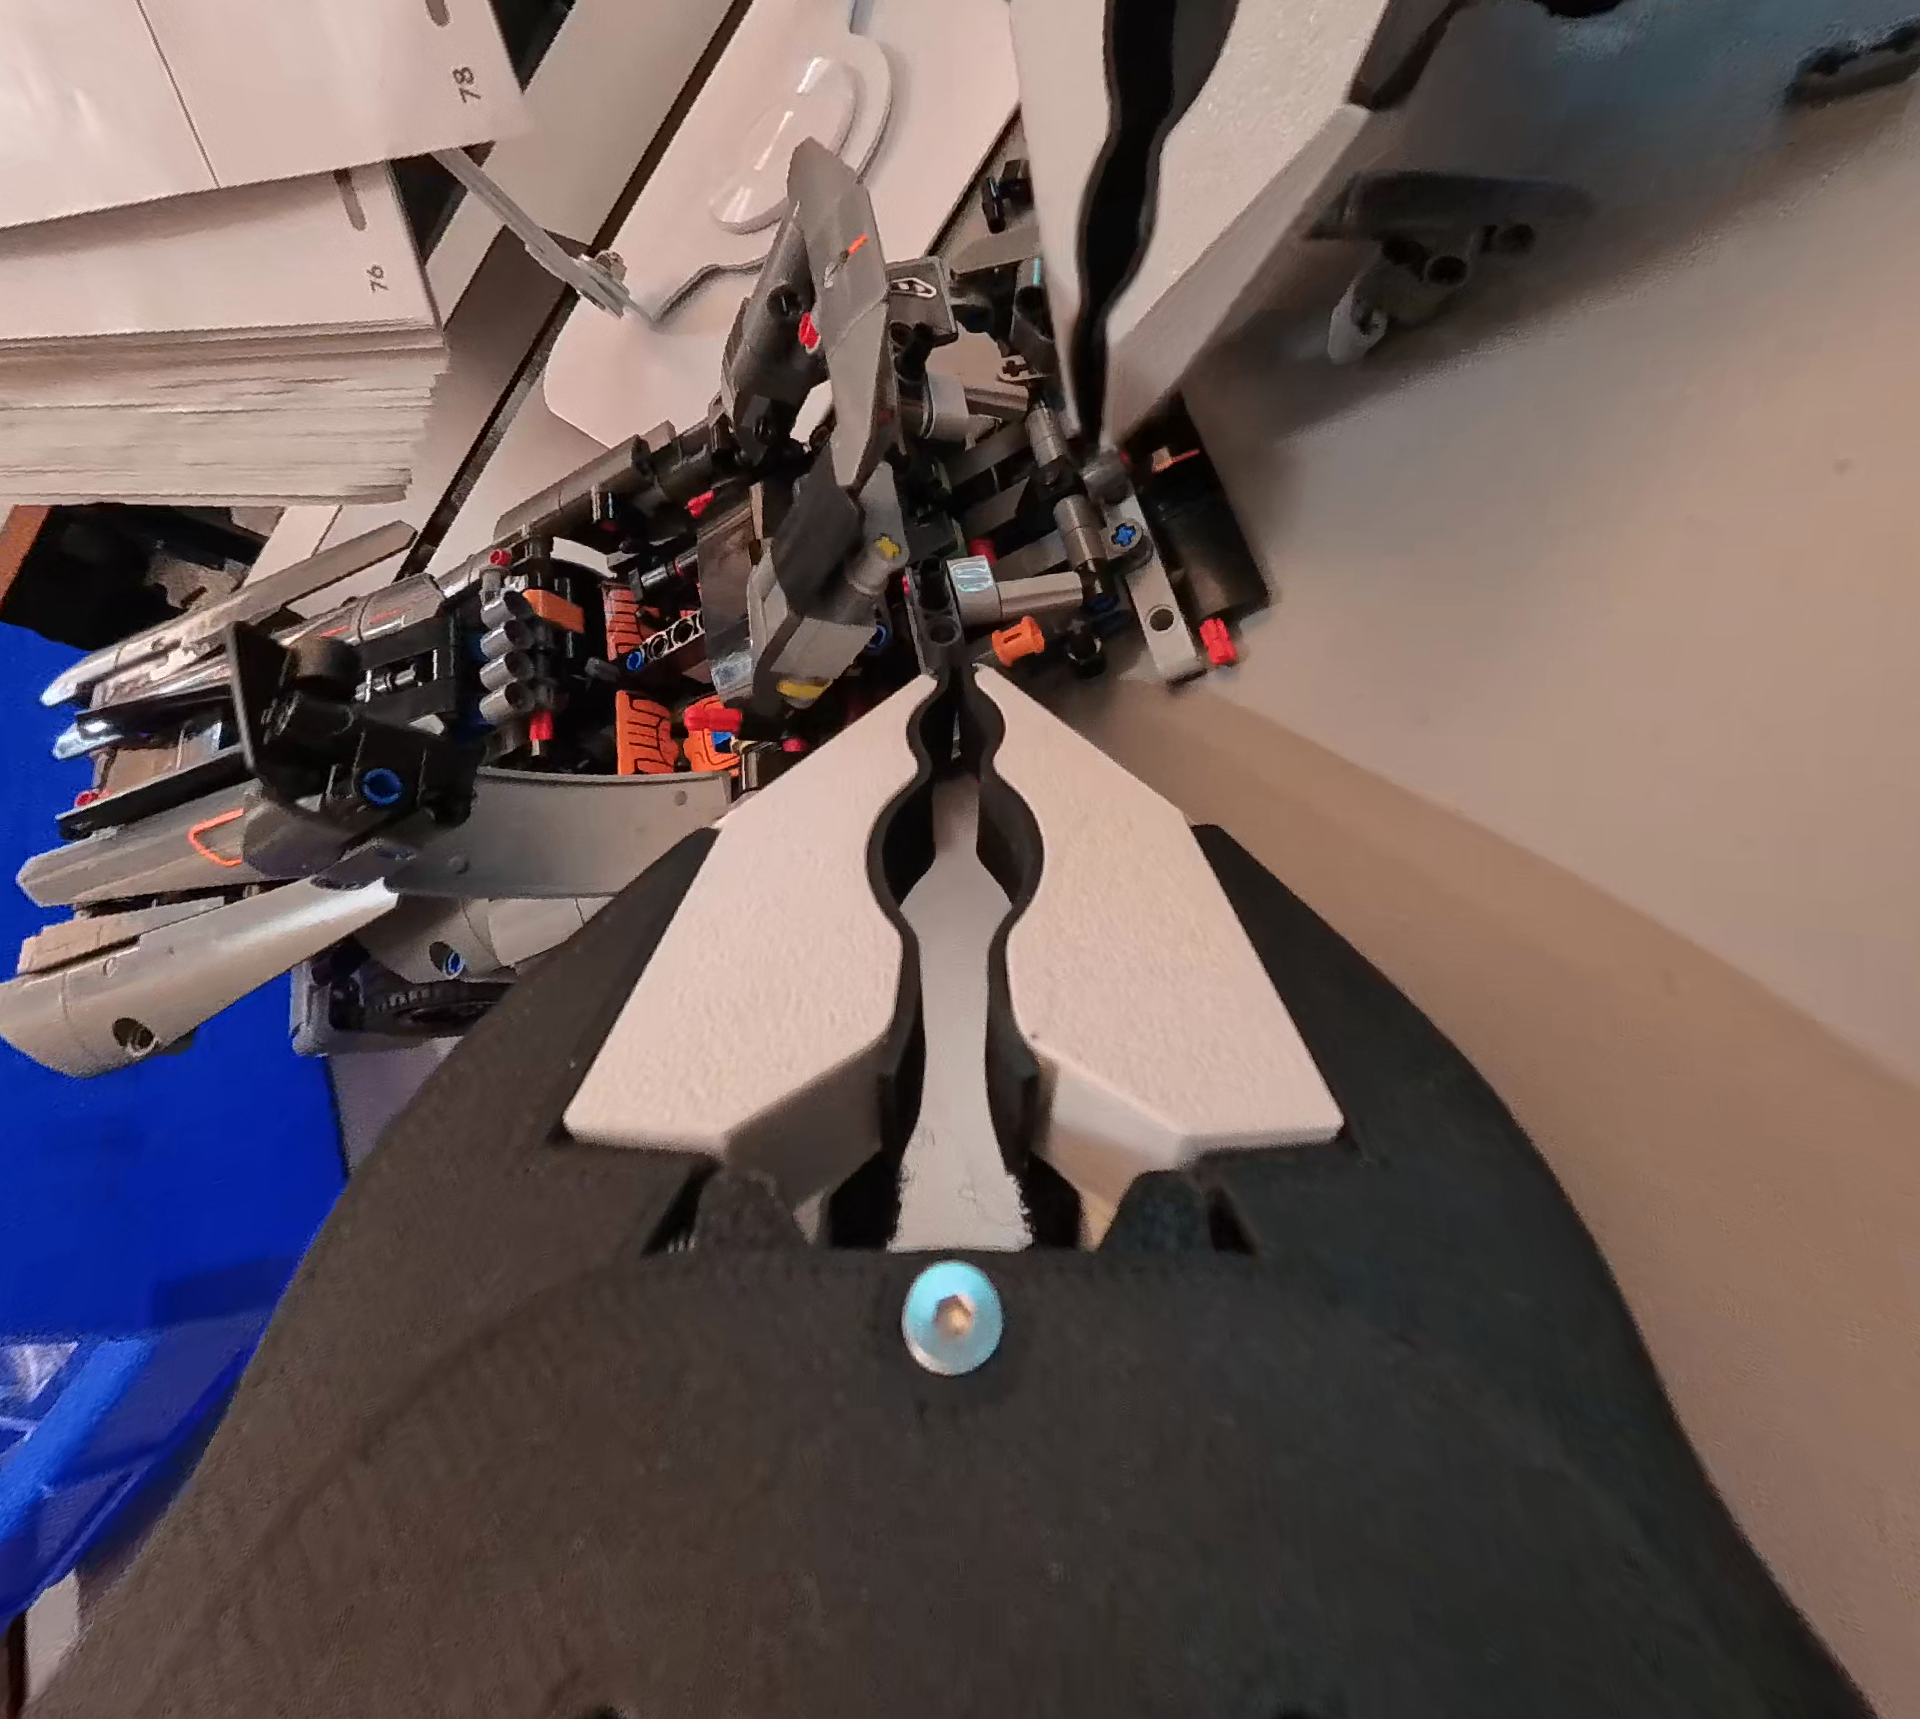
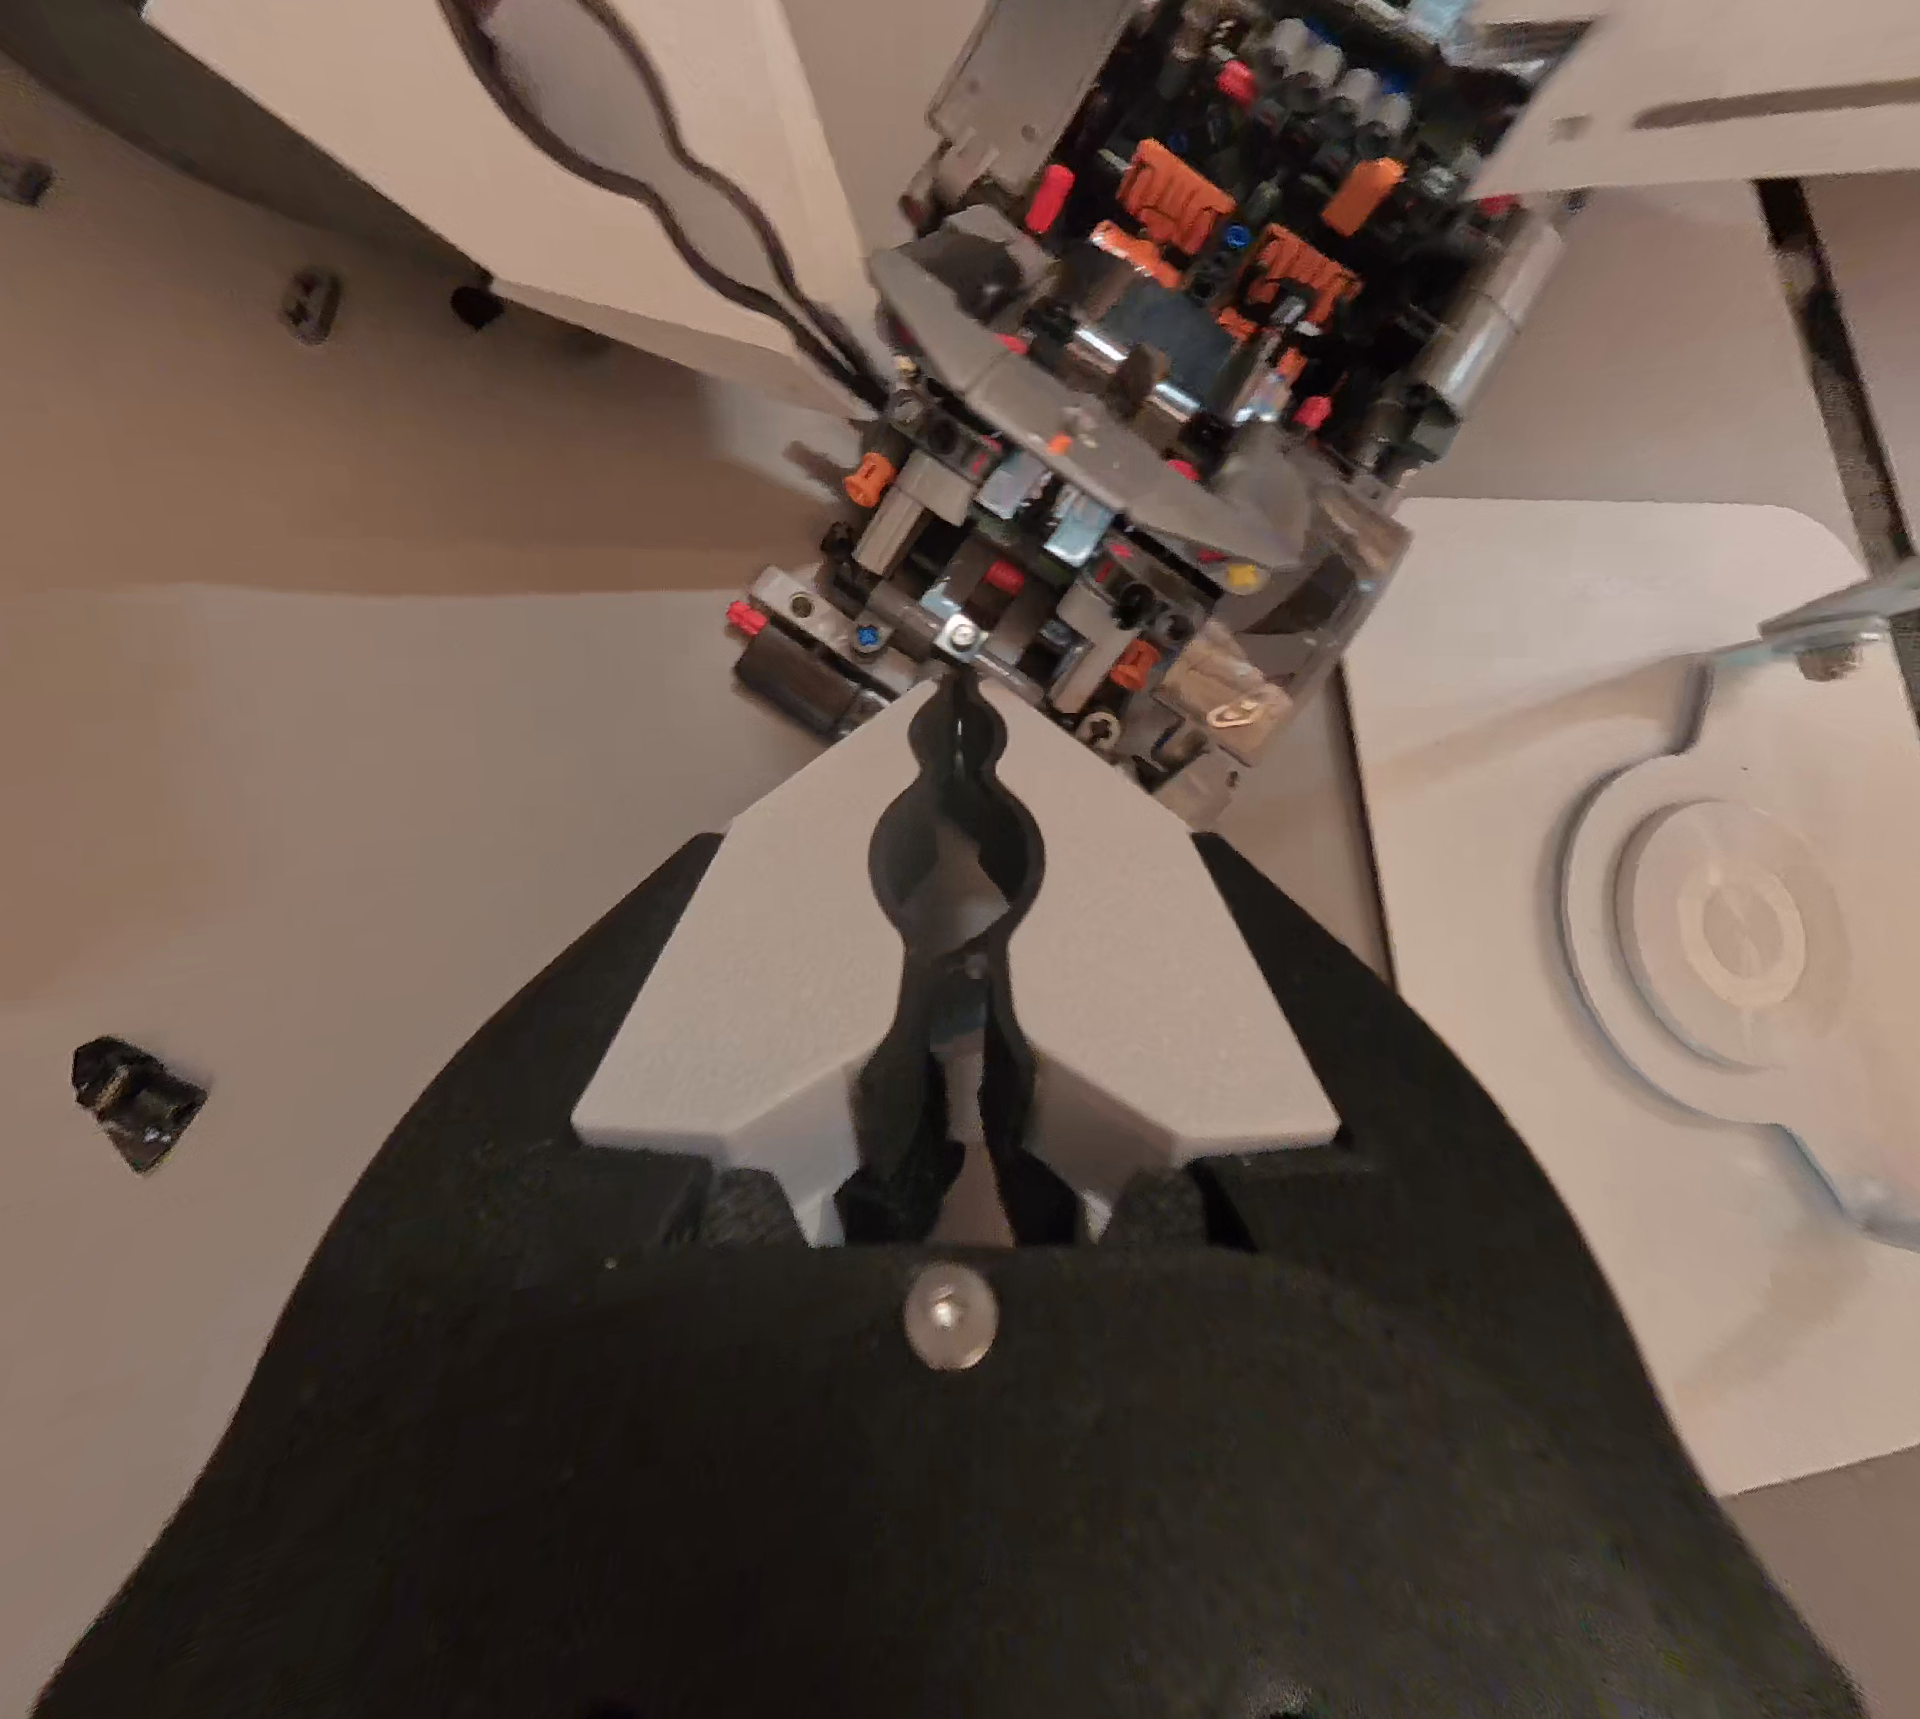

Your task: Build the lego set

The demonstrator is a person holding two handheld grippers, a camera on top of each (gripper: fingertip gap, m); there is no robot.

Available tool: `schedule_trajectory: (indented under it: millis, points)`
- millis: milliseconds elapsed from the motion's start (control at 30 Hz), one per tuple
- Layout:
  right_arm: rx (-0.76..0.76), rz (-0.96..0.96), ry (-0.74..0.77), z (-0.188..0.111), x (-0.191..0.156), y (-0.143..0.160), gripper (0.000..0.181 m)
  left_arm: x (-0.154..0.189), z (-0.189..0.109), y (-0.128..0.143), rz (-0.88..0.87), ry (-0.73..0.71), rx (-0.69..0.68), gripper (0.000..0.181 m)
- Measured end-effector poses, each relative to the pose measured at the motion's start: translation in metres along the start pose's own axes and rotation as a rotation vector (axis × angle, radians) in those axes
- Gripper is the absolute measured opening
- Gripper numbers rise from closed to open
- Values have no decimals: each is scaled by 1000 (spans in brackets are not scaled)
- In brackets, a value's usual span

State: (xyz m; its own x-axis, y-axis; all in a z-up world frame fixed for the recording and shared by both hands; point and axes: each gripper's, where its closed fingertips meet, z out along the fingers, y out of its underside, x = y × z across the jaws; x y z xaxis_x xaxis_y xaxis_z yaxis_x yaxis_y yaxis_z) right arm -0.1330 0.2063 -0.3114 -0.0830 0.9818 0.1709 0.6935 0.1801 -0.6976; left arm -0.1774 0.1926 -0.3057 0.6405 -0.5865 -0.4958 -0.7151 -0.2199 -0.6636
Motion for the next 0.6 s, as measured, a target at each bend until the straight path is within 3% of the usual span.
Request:
schedule_trajectory:
  millis: [233, 600]
  points:
    - [31, 12, 122, -4, 23, -3, 0, 0, 0, 0, -12, 5, 5, 0]
    - [-24, -91, 161, 4, 20, 2, 0, 4, -6, -9, 7, 29, 43, 0]
